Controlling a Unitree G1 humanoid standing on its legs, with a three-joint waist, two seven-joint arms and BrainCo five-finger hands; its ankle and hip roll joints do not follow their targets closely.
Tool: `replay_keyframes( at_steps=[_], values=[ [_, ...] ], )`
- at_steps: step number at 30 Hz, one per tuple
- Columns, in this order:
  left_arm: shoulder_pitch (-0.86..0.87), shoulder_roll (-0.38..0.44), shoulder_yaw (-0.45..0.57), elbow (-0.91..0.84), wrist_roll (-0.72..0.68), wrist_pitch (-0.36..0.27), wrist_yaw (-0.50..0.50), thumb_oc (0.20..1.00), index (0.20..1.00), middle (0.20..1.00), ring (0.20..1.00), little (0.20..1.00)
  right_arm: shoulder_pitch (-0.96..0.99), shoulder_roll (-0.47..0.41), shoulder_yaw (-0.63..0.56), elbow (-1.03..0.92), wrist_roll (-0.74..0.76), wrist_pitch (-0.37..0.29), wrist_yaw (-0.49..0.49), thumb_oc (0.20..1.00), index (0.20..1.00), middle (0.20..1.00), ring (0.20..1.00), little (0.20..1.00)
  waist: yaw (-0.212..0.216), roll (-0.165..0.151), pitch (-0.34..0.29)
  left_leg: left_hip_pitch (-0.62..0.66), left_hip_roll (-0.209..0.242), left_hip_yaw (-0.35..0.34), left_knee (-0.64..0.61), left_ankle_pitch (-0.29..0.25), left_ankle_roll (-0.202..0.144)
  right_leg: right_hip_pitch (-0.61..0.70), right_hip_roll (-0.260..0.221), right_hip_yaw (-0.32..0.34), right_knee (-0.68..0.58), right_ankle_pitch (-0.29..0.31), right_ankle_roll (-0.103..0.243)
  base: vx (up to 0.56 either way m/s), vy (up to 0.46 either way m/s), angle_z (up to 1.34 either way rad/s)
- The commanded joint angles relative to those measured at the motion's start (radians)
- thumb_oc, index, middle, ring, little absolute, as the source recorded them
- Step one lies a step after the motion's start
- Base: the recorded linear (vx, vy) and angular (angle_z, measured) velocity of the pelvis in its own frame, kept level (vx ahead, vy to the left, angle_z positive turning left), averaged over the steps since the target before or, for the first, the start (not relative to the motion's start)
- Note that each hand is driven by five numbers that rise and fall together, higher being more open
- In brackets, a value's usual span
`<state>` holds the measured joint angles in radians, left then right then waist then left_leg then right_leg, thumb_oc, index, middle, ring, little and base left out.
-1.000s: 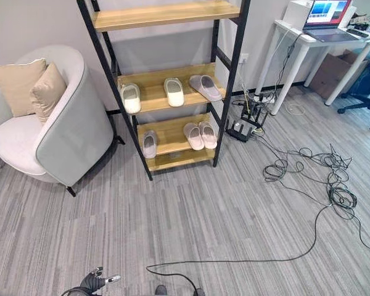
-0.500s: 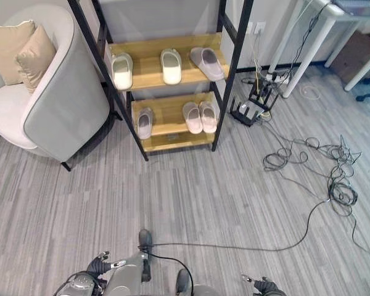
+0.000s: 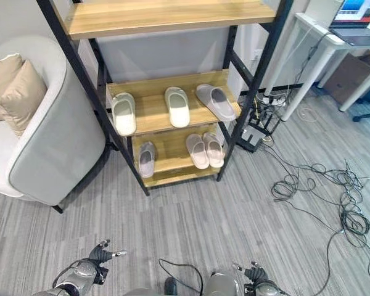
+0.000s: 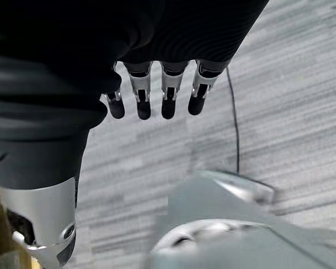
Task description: Arrange the slippers neatly on the shoe rack.
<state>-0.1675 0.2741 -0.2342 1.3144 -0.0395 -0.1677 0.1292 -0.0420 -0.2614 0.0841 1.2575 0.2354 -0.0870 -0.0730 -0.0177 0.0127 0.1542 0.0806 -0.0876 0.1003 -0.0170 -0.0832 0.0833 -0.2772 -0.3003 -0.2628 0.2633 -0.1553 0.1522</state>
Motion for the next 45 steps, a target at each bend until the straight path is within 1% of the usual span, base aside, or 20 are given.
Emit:
replay_keyframes(
  at_steps=[1,3,4,7,9,10,11,14,15,16,17,22,24,31,32,33,37,40,43,45],
  values=[
    [0.052,0.0,0.004,0.011,0.07,-0.022,0.005,1.0,1.0,1.0,1.0,1.0,0.007,-0.03,-0.016,0.047,-0.039,0.002,-0.008,1.0,1.0,1.0,1.0,1.0,-0.019,-0.049,0.004,-0.031,0.117,0.033,0.113,-0.087,-0.09,0.169,0.061,0.073,-0.141,0.167,0.019,0.26,-0.253,0.51],
    [0.055,-0.001,0.005,0.01,0.068,-0.023,0.006,1.0,1.0,1.0,1.0,1.0,0.009,-0.033,-0.018,0.053,-0.039,0.002,-0.007,1.0,1.0,1.0,1.0,1.0,-0.017,-0.048,-0.003,-0.027,0.126,0.025,0.116,-0.085,-0.099,0.179,0.073,0.075,-0.147,0.162,0.014,0.22,-0.23,0.49],
    [0.055,-0.008,0.009,0.007,0.059,-0.024,0.006,1.0,1.0,1.0,1.0,1.0,0.01,-0.033,-0.01,0.062,-0.039,-0.001,-0.006,1.0,1.0,1.0,1.0,1.0,-0.013,-0.046,-0.014,-0.022,0.144,0.009,0.112,-0.07,-0.115,0.195,0.102,0.074,-0.161,0.149,-0.002,0.15,-0.217,0.1],
    [0.053,-0.023,0.001,0.0,0.048,-0.029,-0.002,1.0,1.0,1.0,1.0,1.0,0.0,-0.042,0.003,0.059,-0.036,-0.01,-0.012,1.0,1.0,1.0,1.0,1.0,-0.007,-0.037,-0.017,-0.034,0.183,-0.013,0.132,-0.033,-0.148,0.218,0.148,0.054,-0.16,0.106,-0.038,0.11,-0.225,0.01],
    [0.041,-0.031,-0.012,-0.004,0.05,-0.028,0.002,1.0,1.0,1.0,1.0,1.0,-0.019,-0.049,0.014,0.045,-0.038,-0.021,-0.02,1.0,1.0,1.0,1.0,1.0,-0.005,-0.041,-0.012,-0.075,0.225,-0.011,0.199,0.009,-0.177,0.237,0.167,0.021,-0.16,0.073,-0.071,0.04,-0.208,0.01],
    [0.033,-0.031,-0.017,-0.009,0.049,-0.025,0.002,1.0,1.0,1.0,1.0,1.0,-0.027,-0.054,0.021,0.04,-0.04,-0.024,-0.022,1.0,1.0,1.0,1.0,1.0,-0.001,-0.048,-0.004,-0.107,0.242,-0.008,0.263,0.029,-0.181,0.246,0.169,0.004,-0.157,0.064,-0.086,0.04,-0.242,0.49],
    [0.028,-0.039,-0.028,-0.015,0.055,-0.028,-0.001,1.0,1.0,1.0,1.0,1.0,-0.04,-0.065,0.034,0.024,-0.049,-0.029,-0.03,1.0,1.0,1.0,1.0,1.0,0.012,-0.065,0.012,-0.158,0.253,0.019,0.338,0.035,-0.169,0.281,0.171,-0.026,-0.165,0.045,-0.099,0.05,-0.201,0.88],
    [0.032,-0.043,-0.029,-0.014,0.06,-0.026,0.004,1.0,1.0,1.0,1.0,1.0,-0.054,-0.07,0.051,0.001,-0.062,-0.035,-0.039,1.0,1.0,1.0,1.0,1.0,0.036,-0.079,0.018,-0.227,0.224,0.045,0.279,0.008,-0.156,0.323,0.17,-0.05,-0.196,0.04,-0.084,0.13,-0.043,0.65],
    [0.034,-0.037,-0.035,-0.006,0.076,-0.02,0.009,1.0,1.0,1.0,1.0,1.0,-0.072,-0.065,0.073,-0.015,-0.073,-0.036,-0.044,1.0,1.0,1.0,1.0,1.0,0.069,-0.083,0.016,-0.283,0.218,0.07,0.188,0.085,-0.168,0.361,0.182,-0.063,-0.227,0.034,-0.073,0.25,0.116,0.23],
    [0.041,-0.036,-0.027,0.016,0.082,-0.013,0.007,1.0,1.0,1.0,1.0,1.0,-0.079,-0.047,0.086,-0.028,-0.085,-0.036,-0.046,1.0,1.0,1.0,1.0,1.0,0.076,-0.079,-0.001,-0.258,0.211,0.065,0.107,0.106,-0.166,0.359,0.191,-0.058,-0.217,0.03,-0.063,0.34,0.234,-0.06],
    [0.049,-0.033,-0.018,0.036,0.083,-0.005,0.002,1.0,1.0,1.0,1.0,1.0,-0.086,-0.039,0.097,-0.03,-0.102,-0.037,-0.05,1.0,1.0,1.0,1.0,1.0,0.083,-0.082,-0.012,-0.236,0.181,0.022,0.084,0.096,-0.155,0.369,0.191,-0.043,-0.207,0.027,-0.059,0.31,0.248,-0.25],
    [0.046,-0.007,0.009,0.031,0.065,-0.005,0.008,1.0,1.0,1.0,1.0,1.0,-0.068,-0.006,0.098,-0.027,-0.108,-0.032,-0.04,1.0,1.0,1.0,1.0,1.0,0.085,-0.098,-0.055,-0.175,0.139,0.034,0.048,0.074,-0.124,0.394,0.161,-0.027,-0.214,0.048,-0.03,0.23,0.212,-0.23],
    [0.026,0.003,-0.009,0.003,0.078,-0.013,0.019,1.0,1.0,1.0,1.0,1.0,-0.075,0.009,0.108,-0.031,-0.12,-0.03,-0.04,1.0,1.0,1.0,1.0,1.0,0.087,-0.093,-0.066,-0.161,0.112,0.043,0.041,0.051,-0.104,0.387,0.136,-0.023,-0.212,0.072,-0.004,0.2,0.297,0.11],
    [0.013,0.003,-0.03,-0.002,0.104,-0.015,0.021,1.0,1.0,1.0,1.0,1.0,-0.093,0.015,0.12,-0.048,-0.143,-0.032,-0.042,1.0,1.0,1.0,1.0,1.0,0.092,-0.085,-0.068,-0.163,0.085,0.048,0.033,0.031,-0.08,0.362,0.108,-0.025,-0.196,0.097,0.023,0.04,0.126,0.0],
    [0.012,0.003,-0.034,-0.001,0.11,-0.013,0.018,1.0,1.0,1.0,1.0,1.0,-0.103,0.014,0.128,-0.057,-0.157,-0.03,-0.041,1.0,1.0,1.0,1.0,1.0,0.092,-0.083,-0.059,-0.166,0.08,0.051,0.037,0.025,-0.07,0.338,0.088,-0.03,-0.144,0.118,0.032,-0.03,0.164,-0.2],
    [0.019,0.003,-0.039,0.014,0.13,-0.008,0.012,1.0,1.0,1.0,1.0,1.0,-0.118,0.014,0.14,-0.072,-0.17,-0.034,-0.04,1.0,1.0,1.0,1.0,1.0,0.088,-0.069,-0.036,-0.162,0.08,0.046,0.045,0.017,-0.053,0.285,0.067,-0.03,-0.017,0.139,0.041,-0.03,0.138,-0.25],
    [0.027,0.005,-0.047,0.026,0.144,-0.008,0.015,1.0,1.0,1.0,1.0,1.0,-0.123,0.011,0.149,-0.089,-0.171,-0.034,-0.035,1.0,1.0,1.0,1.0,1.0,0.066,-0.051,-0.019,-0.133,0.085,0.019,0.032,0.017,-0.065,0.24,0.054,0.014,-0.099,0.134,0.014,0.05,-0.027,-0.05],
    [0.032,0.001,-0.049,0.024,0.154,-0.013,0.017,1.0,1.0,1.0,1.0,1.0,-0.117,0.015,0.16,-0.093,-0.174,-0.037,-0.03,1.0,1.0,1.0,1.0,1.0,0.06,-0.059,-0.015,-0.12,0.076,0.007,0.034,0.014,-0.069,0.272,0.068,0.048,-0.168,0.134,0.021,0.06,-0.093,0.31],
    [0.035,-0.008,-0.051,0.023,0.155,-0.015,0.019,1.0,1.0,1.0,1.0,1.0,-0.116,0.016,0.168,-0.098,-0.171,-0.041,-0.026,1.0,1.0,1.0,1.0,1.0,0.06,-0.059,-0.029,-0.114,0.08,0.002,0.006,0.03,-0.081,0.301,0.084,0.024,-0.212,0.133,0.02,0.04,-0.13,0.48],
    [0.04,-0.025,-0.071,0.004,0.167,-0.019,0.017,1.0,1.0,1.0,1.0,1.0,-0.12,0.021,0.196,-0.126,-0.183,-0.054,-0.023,1.0,1.0,1.0,1.0,1.0,0.068,-0.054,-0.043,-0.099,0.086,-0.023,-0.033,0.052,-0.099,0.339,0.106,-0.015,-0.25,0.121,0.01,0.07,-0.128,0.41]
  ],
)
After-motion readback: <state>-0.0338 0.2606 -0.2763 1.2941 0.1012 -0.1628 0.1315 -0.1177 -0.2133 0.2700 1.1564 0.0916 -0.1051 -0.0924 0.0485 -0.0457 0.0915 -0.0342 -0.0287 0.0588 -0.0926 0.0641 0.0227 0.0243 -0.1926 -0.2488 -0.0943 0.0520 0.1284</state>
